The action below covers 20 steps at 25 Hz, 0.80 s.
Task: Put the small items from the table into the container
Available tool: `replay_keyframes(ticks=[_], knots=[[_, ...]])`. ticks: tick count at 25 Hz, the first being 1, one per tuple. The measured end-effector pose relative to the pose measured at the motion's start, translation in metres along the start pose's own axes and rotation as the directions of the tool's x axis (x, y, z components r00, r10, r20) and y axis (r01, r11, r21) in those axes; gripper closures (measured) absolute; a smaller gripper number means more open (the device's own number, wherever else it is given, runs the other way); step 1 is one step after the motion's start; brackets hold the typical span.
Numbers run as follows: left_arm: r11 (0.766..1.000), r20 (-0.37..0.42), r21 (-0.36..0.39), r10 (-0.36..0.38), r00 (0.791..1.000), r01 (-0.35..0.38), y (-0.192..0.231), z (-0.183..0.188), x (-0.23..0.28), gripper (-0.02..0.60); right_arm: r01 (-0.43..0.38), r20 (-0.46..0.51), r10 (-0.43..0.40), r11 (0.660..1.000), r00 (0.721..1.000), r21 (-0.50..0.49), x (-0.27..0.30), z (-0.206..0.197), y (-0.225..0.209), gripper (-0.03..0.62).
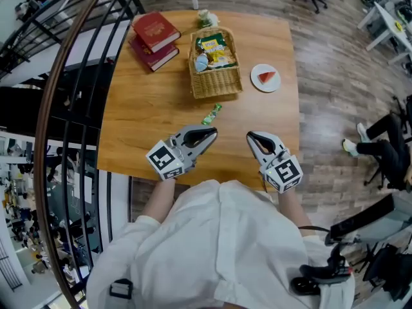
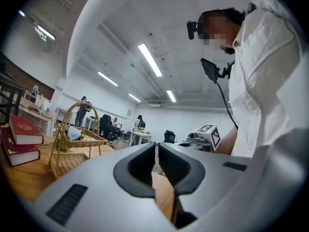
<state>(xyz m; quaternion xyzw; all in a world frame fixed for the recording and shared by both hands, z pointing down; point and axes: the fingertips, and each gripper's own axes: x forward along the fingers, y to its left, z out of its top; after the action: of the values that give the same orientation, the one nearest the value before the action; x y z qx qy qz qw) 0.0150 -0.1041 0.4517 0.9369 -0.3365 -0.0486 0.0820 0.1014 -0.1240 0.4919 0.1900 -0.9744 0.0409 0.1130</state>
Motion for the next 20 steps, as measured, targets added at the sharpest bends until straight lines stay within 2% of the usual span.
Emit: replay_keyframes(ticks=[13, 20], knots=[[0.998, -0.006, 0.004, 0.061, 0.998, -0.061, 0.010, 0.004, -0.035, 0.574, -0.087, -0.043, 0.086, 0.996, 0.995, -0.015, 0.046, -0.008, 0.015, 0.574], [0.998, -0.004, 0.001, 0.070, 0.998, -0.070, 0.013, 0.004, -0.034, 0.574, -0.094, -0.062, 0.093, 0.996, 0.994, -0.006, 0.059, -0.013, 0.007, 0.572]])
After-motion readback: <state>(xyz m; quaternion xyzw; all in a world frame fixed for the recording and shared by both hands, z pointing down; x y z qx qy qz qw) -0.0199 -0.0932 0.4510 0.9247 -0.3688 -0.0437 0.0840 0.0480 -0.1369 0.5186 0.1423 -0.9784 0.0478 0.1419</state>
